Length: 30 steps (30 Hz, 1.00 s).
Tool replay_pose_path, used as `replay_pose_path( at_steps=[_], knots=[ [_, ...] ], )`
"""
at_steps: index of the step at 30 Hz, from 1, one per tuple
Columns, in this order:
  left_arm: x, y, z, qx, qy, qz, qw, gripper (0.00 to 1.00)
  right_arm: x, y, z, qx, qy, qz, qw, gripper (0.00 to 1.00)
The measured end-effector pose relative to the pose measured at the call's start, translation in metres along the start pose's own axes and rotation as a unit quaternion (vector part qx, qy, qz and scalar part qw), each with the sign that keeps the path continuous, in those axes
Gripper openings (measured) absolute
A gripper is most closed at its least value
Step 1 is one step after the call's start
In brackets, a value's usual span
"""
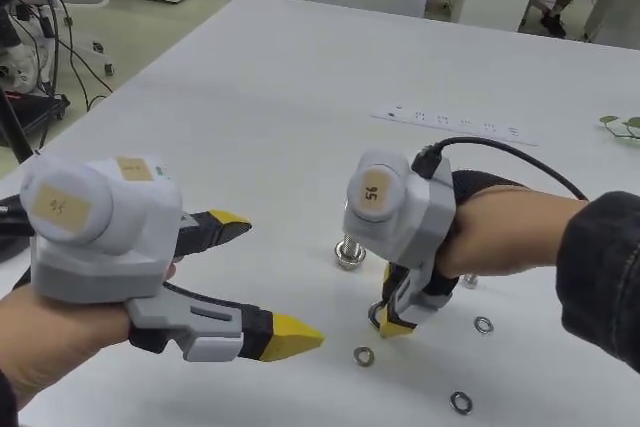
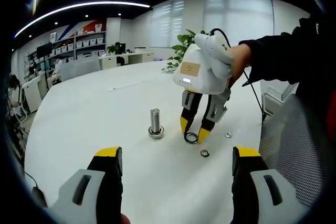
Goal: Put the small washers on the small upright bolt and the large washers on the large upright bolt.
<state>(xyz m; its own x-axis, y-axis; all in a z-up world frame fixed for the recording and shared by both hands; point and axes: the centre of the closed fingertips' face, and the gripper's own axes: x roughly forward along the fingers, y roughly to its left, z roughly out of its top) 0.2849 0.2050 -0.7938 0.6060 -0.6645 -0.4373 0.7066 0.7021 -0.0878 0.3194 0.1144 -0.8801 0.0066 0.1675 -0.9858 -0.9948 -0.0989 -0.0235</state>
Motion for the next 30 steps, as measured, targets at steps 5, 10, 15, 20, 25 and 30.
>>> replay_pose_path(
  at_steps=[5, 10, 15, 20, 25, 30],
  knots=[
    [0.001, 0.000, 0.000, 0.000, 0.001, 0.000, 1.0000, 0.86, -0.004, -0.001, -0.002, 0.005, -0.004, -0.001, 1.0000, 0.22],
    [0.001, 0.000, 0.000, 0.001, 0.000, 0.000, 1.0000, 0.86, -0.011, -0.002, -0.002, 0.011, -0.012, -0.004, 0.9999, 0.22],
    [0.000, -0.001, 0.000, 0.002, -0.001, 0.001, 1.0000, 0.86, -0.017, -0.004, -0.004, 0.017, -0.017, -0.006, 0.9997, 0.22],
    [0.000, -0.002, 0.000, 0.002, -0.002, -0.001, 1.0000, 0.86, -0.024, -0.004, -0.007, 0.025, -0.021, -0.005, 0.9995, 0.22],
    [0.001, -0.002, 0.001, 0.003, -0.002, -0.002, 1.0000, 0.86, -0.032, -0.006, -0.012, 0.023, -0.016, -0.008, 0.9996, 0.22],
    [0.000, -0.002, 0.001, 0.003, -0.003, -0.002, 1.0000, 0.86, -0.044, -0.009, -0.012, 0.020, -0.017, -0.013, 0.9996, 0.22]
  ],
)
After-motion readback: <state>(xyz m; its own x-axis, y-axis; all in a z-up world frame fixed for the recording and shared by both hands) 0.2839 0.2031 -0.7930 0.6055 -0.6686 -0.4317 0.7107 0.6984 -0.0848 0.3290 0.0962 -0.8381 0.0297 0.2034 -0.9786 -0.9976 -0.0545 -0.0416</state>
